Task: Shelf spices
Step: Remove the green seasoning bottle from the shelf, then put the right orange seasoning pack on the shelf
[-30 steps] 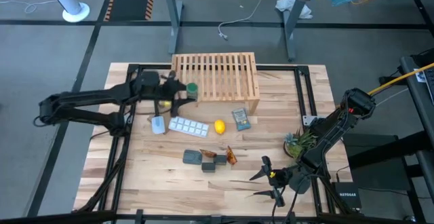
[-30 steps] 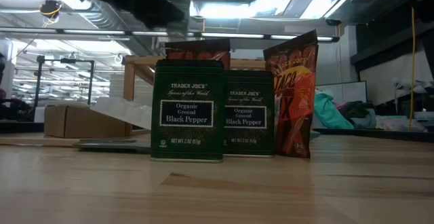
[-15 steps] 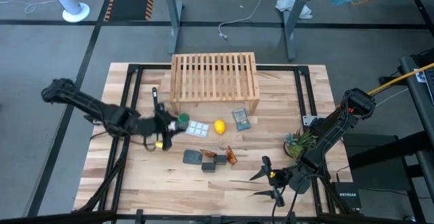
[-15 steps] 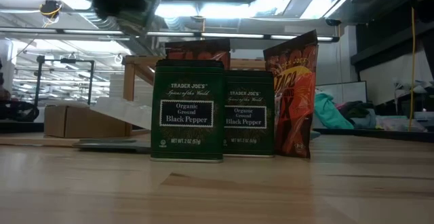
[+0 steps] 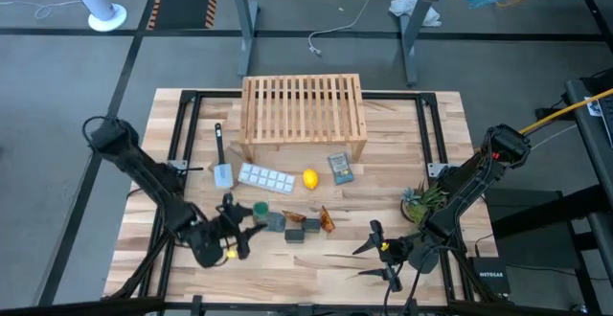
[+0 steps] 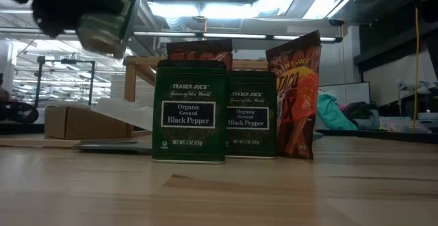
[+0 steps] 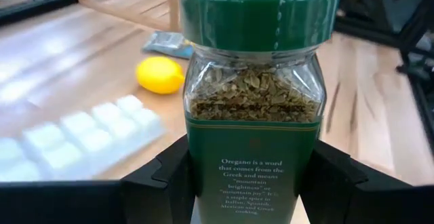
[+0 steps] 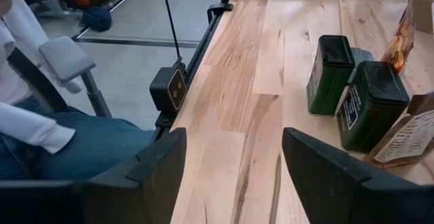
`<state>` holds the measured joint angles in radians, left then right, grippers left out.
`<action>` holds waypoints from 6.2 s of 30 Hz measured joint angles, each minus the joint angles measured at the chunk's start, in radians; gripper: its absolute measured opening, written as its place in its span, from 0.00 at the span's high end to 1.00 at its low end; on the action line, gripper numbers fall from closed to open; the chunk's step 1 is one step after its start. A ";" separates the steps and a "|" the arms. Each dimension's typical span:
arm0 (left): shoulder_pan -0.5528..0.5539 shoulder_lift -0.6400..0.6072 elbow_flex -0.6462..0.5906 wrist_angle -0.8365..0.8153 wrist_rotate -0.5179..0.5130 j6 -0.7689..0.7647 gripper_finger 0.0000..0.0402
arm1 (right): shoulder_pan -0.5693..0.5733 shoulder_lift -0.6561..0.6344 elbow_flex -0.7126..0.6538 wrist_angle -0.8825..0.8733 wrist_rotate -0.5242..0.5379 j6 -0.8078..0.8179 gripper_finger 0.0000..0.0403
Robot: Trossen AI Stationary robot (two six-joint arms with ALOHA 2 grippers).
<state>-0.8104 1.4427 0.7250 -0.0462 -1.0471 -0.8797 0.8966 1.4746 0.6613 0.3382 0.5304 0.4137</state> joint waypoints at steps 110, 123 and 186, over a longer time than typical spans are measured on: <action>-0.187 -0.884 -0.001 -0.931 -0.241 0.233 0.08 | -0.015 0.000 0.000 0.189 0.124 -0.239 0.38; -0.187 -0.883 -0.212 -0.933 -0.184 0.005 0.08 | -0.063 -0.247 0.178 -0.020 -0.084 -0.620 0.38; 0.181 -0.647 -0.623 0.725 0.371 0.897 0.08 | -0.544 -0.993 -0.521 0.060 -0.733 -0.352 0.38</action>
<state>-0.6297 0.7955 0.1020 0.6788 -0.6761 0.0176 0.3527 0.4821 0.1404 0.3987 -0.2028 0.0617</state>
